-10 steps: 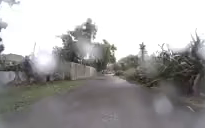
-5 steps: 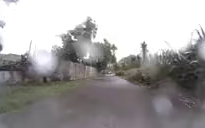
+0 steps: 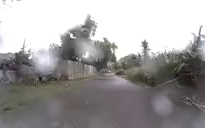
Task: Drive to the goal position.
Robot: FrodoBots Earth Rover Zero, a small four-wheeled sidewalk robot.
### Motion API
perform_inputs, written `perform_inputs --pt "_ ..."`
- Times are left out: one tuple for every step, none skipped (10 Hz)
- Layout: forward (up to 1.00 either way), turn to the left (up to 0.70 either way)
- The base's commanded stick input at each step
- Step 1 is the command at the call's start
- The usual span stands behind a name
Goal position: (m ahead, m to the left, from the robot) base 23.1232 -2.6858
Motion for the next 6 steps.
perform_inputs --pt "0.85 -0.34" --pt "0.85 -0.27" --pt "0.85 -0.08" --pt "0.85 0.00" --pt "0.85 0.00" --pt "0.85 0.00"
